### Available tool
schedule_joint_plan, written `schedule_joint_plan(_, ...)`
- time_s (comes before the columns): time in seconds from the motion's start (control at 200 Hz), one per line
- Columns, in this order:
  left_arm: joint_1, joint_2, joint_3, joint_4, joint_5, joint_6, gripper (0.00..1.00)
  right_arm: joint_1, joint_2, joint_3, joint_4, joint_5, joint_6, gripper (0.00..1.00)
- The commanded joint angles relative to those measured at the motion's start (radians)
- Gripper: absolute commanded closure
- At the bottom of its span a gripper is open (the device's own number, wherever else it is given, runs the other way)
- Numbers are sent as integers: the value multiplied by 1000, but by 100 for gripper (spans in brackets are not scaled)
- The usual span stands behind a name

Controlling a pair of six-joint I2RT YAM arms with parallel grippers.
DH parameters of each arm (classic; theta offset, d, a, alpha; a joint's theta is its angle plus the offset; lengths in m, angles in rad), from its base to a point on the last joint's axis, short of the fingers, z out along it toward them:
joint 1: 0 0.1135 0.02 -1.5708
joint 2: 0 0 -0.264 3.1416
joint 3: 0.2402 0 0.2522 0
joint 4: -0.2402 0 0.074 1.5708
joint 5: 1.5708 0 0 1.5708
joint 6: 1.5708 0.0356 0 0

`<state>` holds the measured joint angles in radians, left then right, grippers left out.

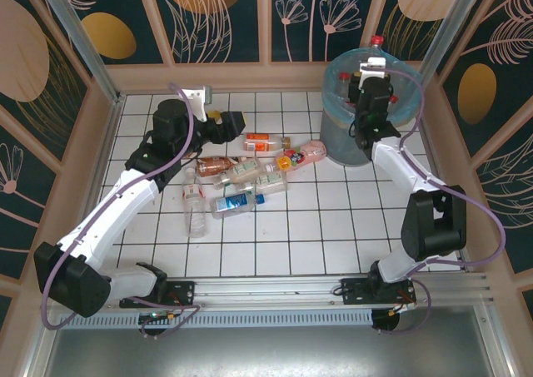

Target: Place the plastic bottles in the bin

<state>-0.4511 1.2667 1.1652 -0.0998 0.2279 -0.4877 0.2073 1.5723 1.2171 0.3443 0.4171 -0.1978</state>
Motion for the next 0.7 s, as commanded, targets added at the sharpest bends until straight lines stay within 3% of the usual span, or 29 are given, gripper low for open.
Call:
schedule_joint_plan(0.0,-4,-23,-19,37,-1,11,14,-15,-3,29,-83,-33,76,49)
schedule_joint_plan(0.115,-4,-22,-24,37,1,14,14,-16,-27,24,-99,-49,93,39)
schedule_joint_plan(0.495,-4,-30,-32,35,1,10,13,-17,-93,32,-123,-41,107,22)
schedule_joint_plan(0.696,-4,-35,-32,35,-2,5,13,-17,-118,28,-119,-51,111,20)
